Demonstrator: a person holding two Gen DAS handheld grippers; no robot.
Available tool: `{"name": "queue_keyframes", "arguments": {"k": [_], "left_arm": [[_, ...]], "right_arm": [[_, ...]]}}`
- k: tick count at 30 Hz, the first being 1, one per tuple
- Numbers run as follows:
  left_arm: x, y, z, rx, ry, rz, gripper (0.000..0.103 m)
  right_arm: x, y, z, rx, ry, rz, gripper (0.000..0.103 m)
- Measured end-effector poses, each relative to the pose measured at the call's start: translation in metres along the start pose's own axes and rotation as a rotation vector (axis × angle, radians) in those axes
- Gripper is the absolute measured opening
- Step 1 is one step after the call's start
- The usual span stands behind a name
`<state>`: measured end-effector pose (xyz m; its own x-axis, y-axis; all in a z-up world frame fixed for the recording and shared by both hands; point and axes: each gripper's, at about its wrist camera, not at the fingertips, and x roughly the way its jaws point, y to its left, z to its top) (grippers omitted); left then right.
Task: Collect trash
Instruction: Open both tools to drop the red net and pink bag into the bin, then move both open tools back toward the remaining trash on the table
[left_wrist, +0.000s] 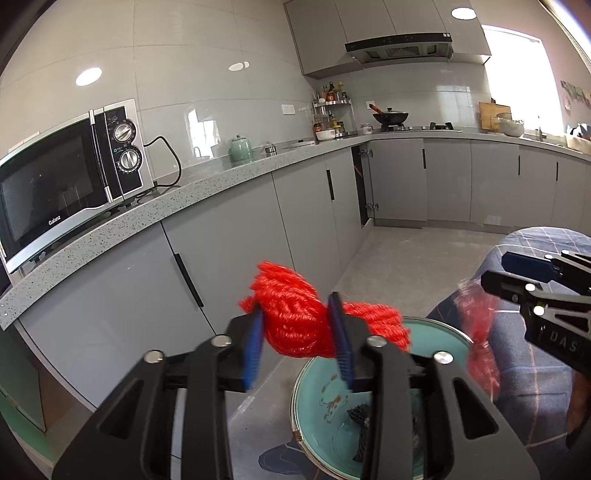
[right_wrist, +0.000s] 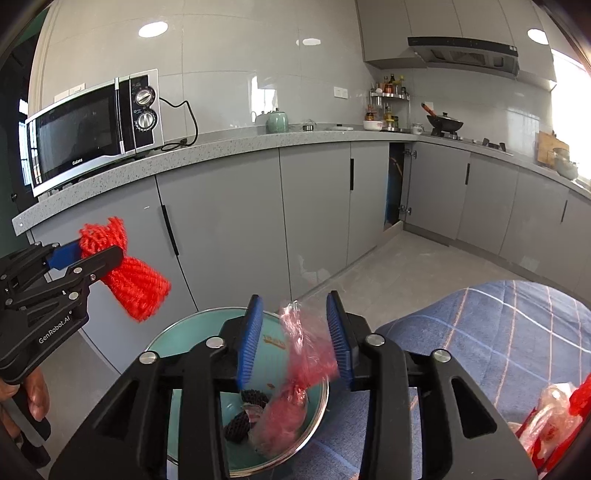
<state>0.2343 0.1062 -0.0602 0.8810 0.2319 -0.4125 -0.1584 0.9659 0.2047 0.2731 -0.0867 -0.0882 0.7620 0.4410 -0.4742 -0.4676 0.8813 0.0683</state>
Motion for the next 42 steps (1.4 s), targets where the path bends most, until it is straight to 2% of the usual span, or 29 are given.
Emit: {"name": "queue_keyframes", "arguments": {"k": [1,4,15,21,26,30,33,42], "left_arm": [[0.000,0.000,0.000,0.000,0.002,-0.004,0.039],[0.000,-0.001,-0.001,-0.002,-0.004,0.001,0.053],[-0.004,-0.004,-0.002,0.015,-0.002,0.005,0.059],[-0.013,-0.010,-0.001,0.031,-0.009,-0.003,0.060],[-0.024,-0.020,0.001,0.047,-0.021,-0.013,0.066],[-0.036,-0.034,0.003,0.064,-0.030,-0.040,0.067],[-0.045,-0.051,0.005,0.087,-0.041,-0.062,0.073],[-0.063,-0.100,-0.004,0.144,-0.041,-0.138,0.073]], "right_arm": [[0.000,0.000,-0.001,0.004,0.003,0.001,0.036],[-0.001,-0.001,-0.003,0.012,0.005,0.000,0.037],[-0.019,-0.006,-0.007,0.028,-0.013,-0.033,0.040],[-0.040,-0.009,-0.010,0.027,-0.033,-0.053,0.041],[-0.065,-0.015,-0.013,0.035,-0.054,-0.066,0.043],[-0.095,-0.020,-0.019,0.029,-0.074,-0.088,0.045],[-0.117,-0.028,-0.026,0.038,-0.089,-0.113,0.047],[-0.162,-0.053,-0.046,0.083,-0.102,-0.178,0.049]]}}
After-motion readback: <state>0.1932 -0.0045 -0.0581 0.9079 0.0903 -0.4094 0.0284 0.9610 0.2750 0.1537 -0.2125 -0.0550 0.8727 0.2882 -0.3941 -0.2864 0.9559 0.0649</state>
